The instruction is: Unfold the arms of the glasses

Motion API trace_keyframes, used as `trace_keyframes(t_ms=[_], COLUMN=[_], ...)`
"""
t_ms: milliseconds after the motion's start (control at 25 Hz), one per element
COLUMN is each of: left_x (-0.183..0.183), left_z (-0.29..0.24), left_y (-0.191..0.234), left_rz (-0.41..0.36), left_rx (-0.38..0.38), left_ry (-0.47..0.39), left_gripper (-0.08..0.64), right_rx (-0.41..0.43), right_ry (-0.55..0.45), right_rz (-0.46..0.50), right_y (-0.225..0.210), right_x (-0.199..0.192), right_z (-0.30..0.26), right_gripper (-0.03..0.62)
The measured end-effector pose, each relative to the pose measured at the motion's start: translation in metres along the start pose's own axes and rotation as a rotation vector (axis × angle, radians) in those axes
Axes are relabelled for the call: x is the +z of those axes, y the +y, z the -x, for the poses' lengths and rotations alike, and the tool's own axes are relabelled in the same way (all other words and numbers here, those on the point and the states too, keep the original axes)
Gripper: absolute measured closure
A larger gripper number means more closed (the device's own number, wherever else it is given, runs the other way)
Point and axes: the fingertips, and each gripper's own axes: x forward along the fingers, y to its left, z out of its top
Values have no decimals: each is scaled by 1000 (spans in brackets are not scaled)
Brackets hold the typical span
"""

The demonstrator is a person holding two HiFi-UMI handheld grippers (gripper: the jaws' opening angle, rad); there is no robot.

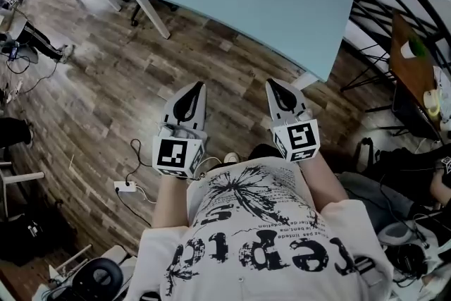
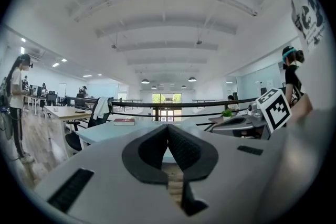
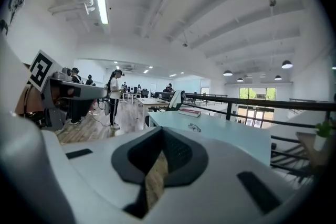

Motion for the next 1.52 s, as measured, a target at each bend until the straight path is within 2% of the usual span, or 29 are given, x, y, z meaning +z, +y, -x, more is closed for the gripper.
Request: trace_keyframes(t_ms=[280,520,680,960,1240,1520], left_x=[-21,-31,-30,-11,-1,-1], left_z=[-2,-45,-99,-223,-350,-419], left_y=[42,80,107,156,172,180], left_rz=[18,21,6,1,-22,-34], left_rx=[11,31,30,-5,-88,-169], left_ry=[16,27,36,44,41,73], left_gripper=[541,541,541,541,541,541], right_rx=[9,31,34,-10,-65,-113], right_ry=[-2,0,7,14,21,78], right_rz=[21,31,17,-14,-31,-60], right_y=[17,1,-32,-116,-200,-244], right_x=[-5,-8,-6,19,21,17], right_z=[-44,-105,-158,-256,-325,-362], right_gripper=[581,581,581,581,581,581])
